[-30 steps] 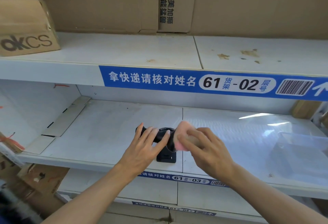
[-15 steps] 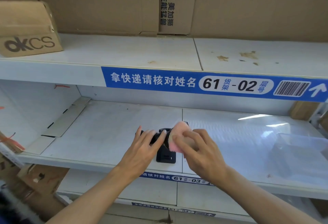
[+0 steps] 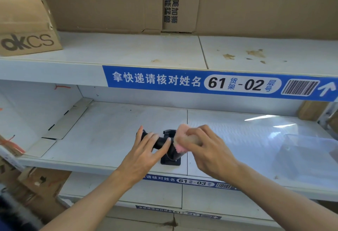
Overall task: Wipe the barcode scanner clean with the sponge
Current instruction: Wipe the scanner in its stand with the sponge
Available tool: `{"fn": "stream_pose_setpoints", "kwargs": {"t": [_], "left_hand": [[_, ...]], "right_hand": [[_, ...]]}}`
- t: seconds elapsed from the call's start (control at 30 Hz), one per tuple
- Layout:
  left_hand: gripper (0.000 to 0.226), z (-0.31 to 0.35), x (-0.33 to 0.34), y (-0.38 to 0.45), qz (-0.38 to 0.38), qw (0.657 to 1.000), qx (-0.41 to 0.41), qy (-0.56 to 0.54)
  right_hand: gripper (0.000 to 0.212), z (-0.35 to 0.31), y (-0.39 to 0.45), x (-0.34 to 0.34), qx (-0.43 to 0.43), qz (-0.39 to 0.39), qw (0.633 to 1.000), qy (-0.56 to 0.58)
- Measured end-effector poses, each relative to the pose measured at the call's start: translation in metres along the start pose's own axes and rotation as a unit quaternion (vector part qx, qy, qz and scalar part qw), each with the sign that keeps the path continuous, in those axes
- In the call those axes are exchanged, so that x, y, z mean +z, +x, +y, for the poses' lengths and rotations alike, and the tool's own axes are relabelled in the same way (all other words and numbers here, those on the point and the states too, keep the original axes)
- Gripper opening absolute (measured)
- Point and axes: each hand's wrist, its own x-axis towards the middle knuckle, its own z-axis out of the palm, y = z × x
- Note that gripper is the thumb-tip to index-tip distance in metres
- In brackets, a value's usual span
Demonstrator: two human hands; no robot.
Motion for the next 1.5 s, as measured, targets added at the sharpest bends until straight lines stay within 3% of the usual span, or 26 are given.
{"fn": "stream_pose_setpoints", "kwargs": {"t": [0.13, 0.2, 0.33, 0.43, 0.63, 0.73, 0.9, 1.0, 1.2, 1.27, 1.37, 1.5], "left_hand": [[0.089, 0.006, 0.001, -0.003, -0.002, 0.998, -0.048, -0.05], [0.087, 0.012, -0.001, 0.002, -0.001, 0.988, -0.107, -0.109], [0.07, 0.021, -0.01, 0.02, 0.029, 0.957, -0.17, -0.233], [0.061, 0.021, -0.012, 0.025, 0.034, 0.933, -0.216, -0.284], [0.066, 0.021, -0.006, 0.027, 0.038, 0.878, -0.293, -0.376], [0.066, 0.025, -0.005, 0.03, 0.019, 0.854, -0.319, -0.41], [0.062, 0.03, -0.007, 0.038, 0.033, 0.869, -0.284, -0.404], [0.059, 0.031, -0.005, 0.035, 0.031, 0.866, -0.287, -0.408], [0.062, 0.027, 0.002, 0.026, 0.023, 0.85, -0.299, -0.433], [0.064, 0.025, 0.003, 0.026, 0.009, 0.847, -0.305, -0.435], [0.066, 0.024, 0.002, 0.031, -0.006, 0.849, -0.299, -0.436], [0.08, 0.023, -0.002, 0.038, -0.005, 0.845, -0.287, -0.451]], "right_hand": [[0.047, 0.019, 0.006, -0.002, 0.187, 0.001, 0.982, 0.02], [0.047, 0.019, 0.005, -0.002, 0.221, 0.034, 0.974, 0.034], [0.058, 0.002, 0.005, 0.001, 0.082, 0.096, 0.992, 0.009], [0.045, -0.004, 0.003, 0.006, 0.019, 0.122, 0.992, -0.03], [0.045, 0.001, -0.009, 0.003, -0.094, 0.093, 0.989, -0.063], [0.041, 0.003, 0.007, -0.01, -0.031, 0.139, 0.989, -0.039], [0.05, -0.004, 0.038, -0.02, 0.142, 0.104, 0.984, 0.012], [0.045, -0.013, 0.032, -0.017, 0.124, 0.087, 0.988, 0.023], [0.042, -0.016, 0.007, -0.012, -0.041, 0.056, 0.997, 0.02], [0.045, -0.005, 0.01, -0.016, -0.01, 0.09, 0.996, 0.016], [0.05, 0.014, 0.026, -0.024, 0.104, 0.144, 0.984, 0.024], [0.045, 0.021, 0.035, -0.027, 0.161, 0.106, 0.98, 0.055]]}}
